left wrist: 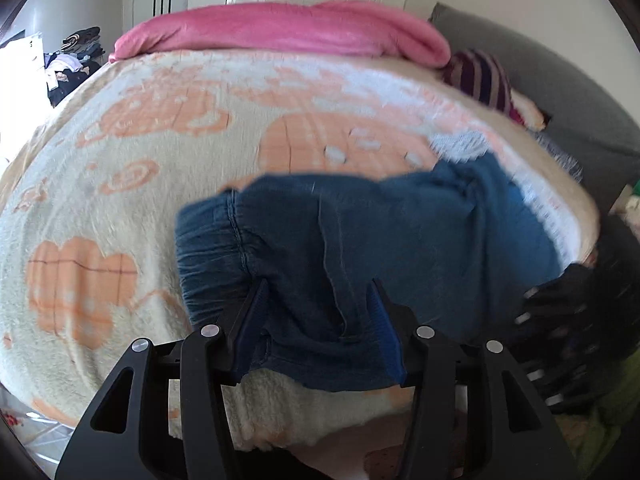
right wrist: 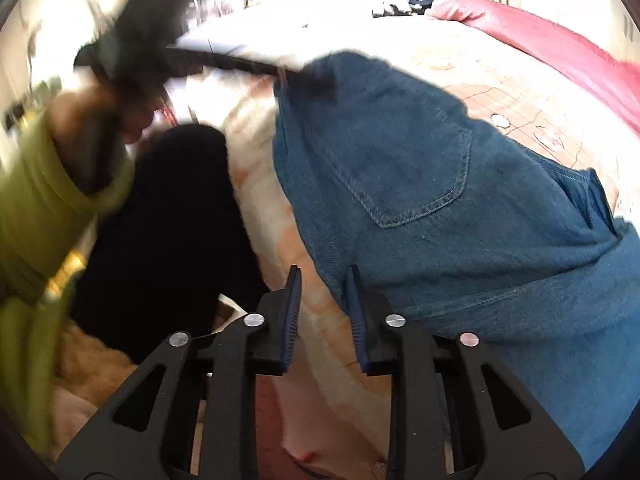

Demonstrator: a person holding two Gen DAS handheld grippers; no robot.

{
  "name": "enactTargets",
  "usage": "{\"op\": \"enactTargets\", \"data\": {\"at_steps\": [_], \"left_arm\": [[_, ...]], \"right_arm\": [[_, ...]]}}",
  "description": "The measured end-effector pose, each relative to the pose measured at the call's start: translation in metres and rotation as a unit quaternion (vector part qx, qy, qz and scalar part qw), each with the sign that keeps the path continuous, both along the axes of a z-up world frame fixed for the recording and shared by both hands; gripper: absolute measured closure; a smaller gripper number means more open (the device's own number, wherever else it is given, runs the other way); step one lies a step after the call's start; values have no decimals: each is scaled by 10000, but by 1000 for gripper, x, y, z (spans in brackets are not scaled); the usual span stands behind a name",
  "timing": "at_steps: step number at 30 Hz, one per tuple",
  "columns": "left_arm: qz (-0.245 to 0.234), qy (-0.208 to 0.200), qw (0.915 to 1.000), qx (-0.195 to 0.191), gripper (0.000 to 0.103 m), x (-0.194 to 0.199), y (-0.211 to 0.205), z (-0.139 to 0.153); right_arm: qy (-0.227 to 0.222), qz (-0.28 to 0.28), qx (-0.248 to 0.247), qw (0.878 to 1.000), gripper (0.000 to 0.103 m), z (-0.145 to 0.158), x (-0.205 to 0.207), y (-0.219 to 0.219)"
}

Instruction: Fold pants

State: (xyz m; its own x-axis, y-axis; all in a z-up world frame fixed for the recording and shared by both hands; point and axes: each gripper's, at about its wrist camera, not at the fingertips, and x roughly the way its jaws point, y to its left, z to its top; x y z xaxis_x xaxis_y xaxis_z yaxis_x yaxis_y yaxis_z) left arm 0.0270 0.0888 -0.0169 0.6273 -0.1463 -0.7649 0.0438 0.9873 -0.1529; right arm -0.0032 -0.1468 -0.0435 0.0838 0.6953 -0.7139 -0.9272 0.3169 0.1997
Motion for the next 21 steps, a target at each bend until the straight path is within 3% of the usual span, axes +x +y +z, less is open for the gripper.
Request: {"op": "enactTargets", "data": {"at_steps": [5,8,11,14,21], "left_arm": [[13,4,9995,-300,53,-2,10,-7],[10,-7,9997,-245,53,-3,8,-9],[11,-13,9997,-236,53,-6,5,-7],[6,-19,9995,-303,53,-5,6,-7],[-21,-69,9996,-289,51,-8,5,0]], "right_arm": [[-193,-597,381,9973,75,23,18,-16],[-214,-842,483,9950,71,31,32,-12],[-132,-1066,120,9941,68,17,41,3],[192,-1296,-565,9898,69,-17,52,14],[365,-1460,-63,9886,66,0,55,-5]]}}
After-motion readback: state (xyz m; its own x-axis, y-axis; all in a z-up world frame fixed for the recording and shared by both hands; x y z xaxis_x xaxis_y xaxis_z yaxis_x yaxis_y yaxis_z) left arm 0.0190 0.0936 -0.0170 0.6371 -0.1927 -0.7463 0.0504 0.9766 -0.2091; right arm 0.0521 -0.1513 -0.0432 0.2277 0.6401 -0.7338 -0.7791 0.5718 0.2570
